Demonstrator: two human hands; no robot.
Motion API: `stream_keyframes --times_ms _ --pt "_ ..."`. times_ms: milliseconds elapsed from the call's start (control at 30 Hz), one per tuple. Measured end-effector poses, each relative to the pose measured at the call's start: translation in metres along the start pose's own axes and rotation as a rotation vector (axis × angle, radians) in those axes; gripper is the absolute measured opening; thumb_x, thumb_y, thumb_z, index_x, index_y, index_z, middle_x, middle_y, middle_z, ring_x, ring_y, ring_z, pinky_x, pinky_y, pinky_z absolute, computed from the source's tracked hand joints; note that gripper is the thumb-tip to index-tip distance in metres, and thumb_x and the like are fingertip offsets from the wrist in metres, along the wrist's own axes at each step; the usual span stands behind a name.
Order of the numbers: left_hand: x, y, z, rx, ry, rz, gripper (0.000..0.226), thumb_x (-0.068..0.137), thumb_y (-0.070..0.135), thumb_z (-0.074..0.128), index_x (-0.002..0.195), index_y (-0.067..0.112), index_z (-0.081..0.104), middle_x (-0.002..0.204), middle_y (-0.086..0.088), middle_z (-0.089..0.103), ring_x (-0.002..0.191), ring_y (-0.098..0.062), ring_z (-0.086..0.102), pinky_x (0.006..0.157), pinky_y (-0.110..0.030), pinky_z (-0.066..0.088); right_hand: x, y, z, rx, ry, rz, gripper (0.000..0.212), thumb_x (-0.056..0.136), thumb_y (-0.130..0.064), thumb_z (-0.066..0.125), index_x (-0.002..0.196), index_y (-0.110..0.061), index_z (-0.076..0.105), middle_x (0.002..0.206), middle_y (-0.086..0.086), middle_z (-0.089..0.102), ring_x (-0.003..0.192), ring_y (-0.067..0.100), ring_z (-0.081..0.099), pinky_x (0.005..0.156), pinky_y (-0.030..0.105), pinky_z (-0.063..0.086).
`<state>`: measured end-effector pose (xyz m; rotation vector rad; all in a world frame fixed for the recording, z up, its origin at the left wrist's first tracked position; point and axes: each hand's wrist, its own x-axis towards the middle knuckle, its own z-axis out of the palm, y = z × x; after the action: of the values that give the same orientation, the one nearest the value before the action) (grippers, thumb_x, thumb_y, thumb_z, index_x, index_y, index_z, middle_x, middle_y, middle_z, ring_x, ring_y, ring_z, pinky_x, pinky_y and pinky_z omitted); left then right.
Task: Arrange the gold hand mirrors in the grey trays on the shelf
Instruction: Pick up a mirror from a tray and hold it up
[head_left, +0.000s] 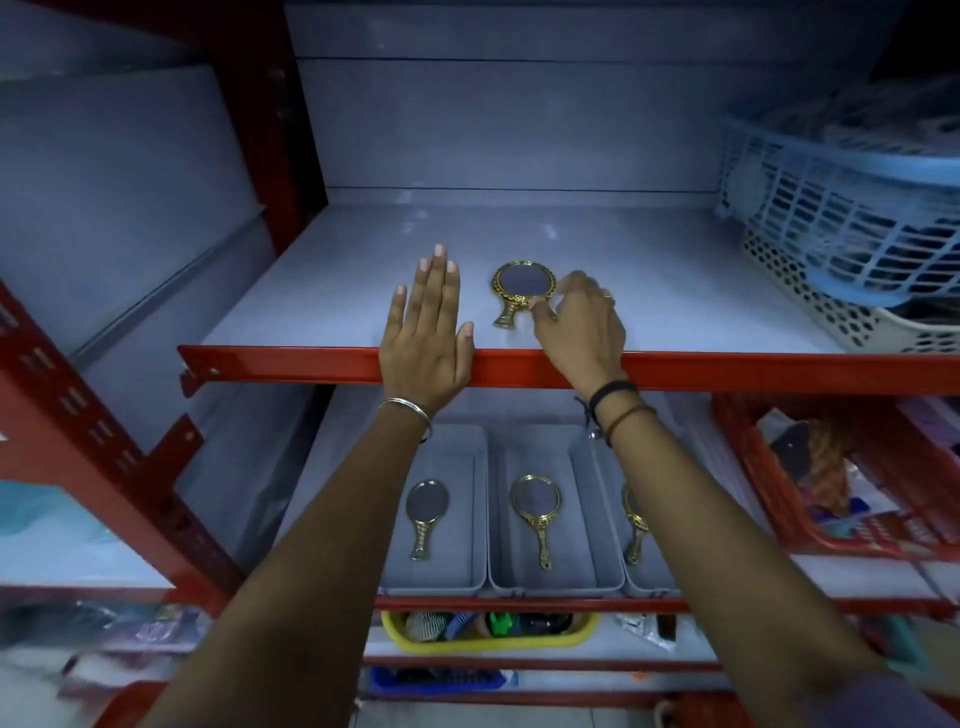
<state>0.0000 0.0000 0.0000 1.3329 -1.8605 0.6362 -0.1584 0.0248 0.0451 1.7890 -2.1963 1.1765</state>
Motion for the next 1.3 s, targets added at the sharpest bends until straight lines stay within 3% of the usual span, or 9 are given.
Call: stream_keyframes --times_ms 100,200,300,367,500,767,1000,1167,1300 --pt "0.001 0.001 -0.004 -0.008 -0.017 -0.028 0.062 0.088 0.029 0.035 0.144 0.003 0.031 0.152 -0.014 0.036 0.142 -0.021 0.027 0.12 -0.024 -0.005 0.016 -0.007 0.003 -0.144 -0.293 0.149 0.034 0.085 -0.026 0.059 0.111 -0.004 0.059 0.118 0.016 0.062 0.109 0.035 0.059 0.077 0.033 0.047" --pt "0.0 0.002 -0.004 0.023 -0.053 -0.021 0.062 0.087 0.029 0.034 0.144 0.003 0.03 0.152 -0.014 0.036 0.142 -0.02 0.024 0.12 -0.025 -0.004 0.023 -0.012 0.003 -0.141 -0.374 0.202 0.027 0.084 -0.014 0.056 0.11 -0.005 0.06 0.117 0.014 0.062 0.104 0.033 0.061 0.072 0.03 0.044" --pt "0.001 0.0 -0.003 0.061 -0.042 -0.011 0.063 0.087 0.03 0.034 0.144 0.003 0.03 0.152 -0.014 0.036 0.142 -0.019 0.021 0.12 -0.025 -0.005 0.036 -0.007 -0.002 0.089 -0.376 0.293 0.007 0.083 -0.013 0.06 0.082 -0.008 0.055 0.095 0.011 0.064 0.084 0.027 0.059 0.066 0.027 0.042" --pt "0.002 0.001 -0.003 0.045 -0.058 -0.018 0.063 0.087 0.03 0.034 0.144 0.003 0.029 0.152 -0.014 0.036 0.142 -0.02 0.022 0.12 -0.023 -0.007 0.043 -0.001 -0.008 0.381 -0.413 0.406 0.025 0.081 -0.016 0.068 0.069 -0.012 0.046 0.078 0.008 0.059 0.068 0.02 0.056 0.056 0.025 0.044" --pt "0.001 0.0 -0.003 0.047 -0.077 -0.021 0.063 0.087 0.03 0.033 0.144 0.004 0.028 0.152 -0.014 0.036 0.141 -0.021 0.024 0.12 -0.024 -0.005 0.036 0.013 -0.031 0.672 -0.463 0.458 0.024 0.085 -0.014 0.067 0.099 0.005 0.061 0.066 0.006 0.05 0.042 0.007 0.042 0.031 0.012 0.032" --pt "0.004 -0.001 -0.003 0.041 -0.045 -0.038 0.063 0.088 0.029 0.031 0.145 0.002 0.03 0.152 -0.014 0.035 0.142 -0.022 0.027 0.12 -0.021 -0.007 -0.035 0.06 -0.089 0.814 -0.444 0.403 0.008 0.088 -0.017 0.062 0.086 -0.011 0.067 0.063 -0.001 0.055 0.044 0.003 0.041 0.034 0.009 0.03" --pt "0.002 0.004 -0.006 0.001 -0.047 -0.046 0.061 0.09 0.028 0.029 0.145 0.001 0.031 0.153 -0.016 0.033 0.142 -0.027 0.031 0.116 -0.04 0.023 -0.128 0.135 -0.078 0.867 -0.344 0.442 0.02 0.092 -0.01 0.055 0.074 -0.018 0.058 0.053 -0.005 0.054 0.039 -0.001 0.043 0.039 0.01 0.033" --pt "0.0 0.006 -0.002 0.026 -0.057 -0.044 0.061 0.092 0.029 0.027 0.146 0.002 0.028 0.155 -0.016 0.029 0.144 -0.027 0.027 0.12 -0.035 0.014 -0.18 0.188 -0.046 0.81 -0.31 0.591 0.02 0.093 -0.012 0.055 0.072 -0.014 0.056 0.057 0.001 0.049 0.044 0.002 0.041 0.046 0.015 0.035" --pt "0.002 0.004 0.001 0.057 -0.024 -0.04 0.06 0.093 0.03 0.026 0.146 0.003 0.027 0.155 -0.015 0.029 0.145 -0.027 0.025 0.118 -0.017 -0.011 -0.178 0.206 -0.02 0.686 -0.348 0.713 0.019 0.092 -0.007 0.056 0.073 -0.006 0.055 0.053 0.0 0.05 0.043 0.004 0.043 0.042 0.012 0.038"
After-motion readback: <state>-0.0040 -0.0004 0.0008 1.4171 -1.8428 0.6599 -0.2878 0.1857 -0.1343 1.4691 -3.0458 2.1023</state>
